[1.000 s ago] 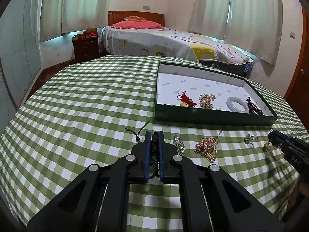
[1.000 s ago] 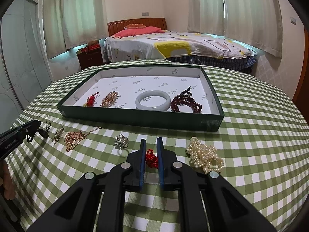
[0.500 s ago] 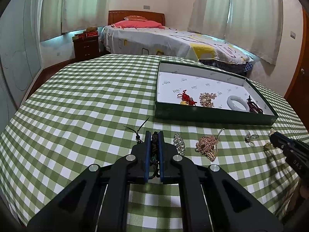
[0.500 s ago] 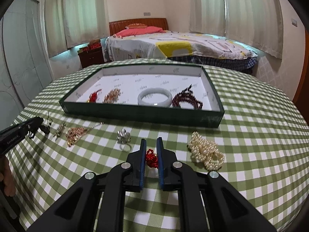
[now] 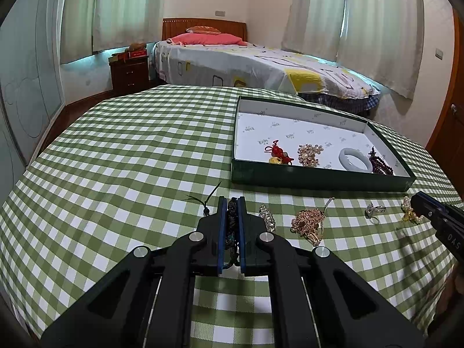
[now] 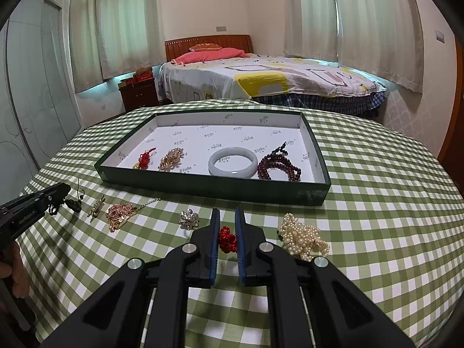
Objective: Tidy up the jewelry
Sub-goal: 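Carry the necklace and red ornament into the green box with both tools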
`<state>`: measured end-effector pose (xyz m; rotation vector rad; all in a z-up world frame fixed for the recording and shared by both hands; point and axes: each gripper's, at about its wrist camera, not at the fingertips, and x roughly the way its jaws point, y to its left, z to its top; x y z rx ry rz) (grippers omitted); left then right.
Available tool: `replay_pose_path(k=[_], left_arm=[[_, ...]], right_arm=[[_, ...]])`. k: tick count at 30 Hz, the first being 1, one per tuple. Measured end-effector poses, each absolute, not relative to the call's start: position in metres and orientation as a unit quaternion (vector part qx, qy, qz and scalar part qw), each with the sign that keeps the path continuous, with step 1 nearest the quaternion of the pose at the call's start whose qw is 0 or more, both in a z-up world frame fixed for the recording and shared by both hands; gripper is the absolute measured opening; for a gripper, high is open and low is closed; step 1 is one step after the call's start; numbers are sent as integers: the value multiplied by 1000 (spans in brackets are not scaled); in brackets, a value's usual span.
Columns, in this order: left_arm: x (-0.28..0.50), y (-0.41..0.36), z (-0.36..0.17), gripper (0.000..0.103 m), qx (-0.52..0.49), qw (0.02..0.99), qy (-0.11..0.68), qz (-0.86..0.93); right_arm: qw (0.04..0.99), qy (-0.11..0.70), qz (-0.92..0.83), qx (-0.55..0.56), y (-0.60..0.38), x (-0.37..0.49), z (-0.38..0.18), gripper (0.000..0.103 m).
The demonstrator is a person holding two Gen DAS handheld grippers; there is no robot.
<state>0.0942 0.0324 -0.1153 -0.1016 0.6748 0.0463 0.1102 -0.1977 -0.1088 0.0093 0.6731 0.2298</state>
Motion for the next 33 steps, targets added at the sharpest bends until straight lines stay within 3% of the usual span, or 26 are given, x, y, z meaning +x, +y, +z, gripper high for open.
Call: replay_pose_path(k=[19, 33], left_arm=[[103, 25, -92, 7, -65, 946, 319, 3], [155, 3, -61, 7, -65, 955, 287, -25]], right_arm=[[945, 302, 122, 11, -197, 116, -82, 11], [955, 270, 125, 9, -193, 163, -53, 11]])
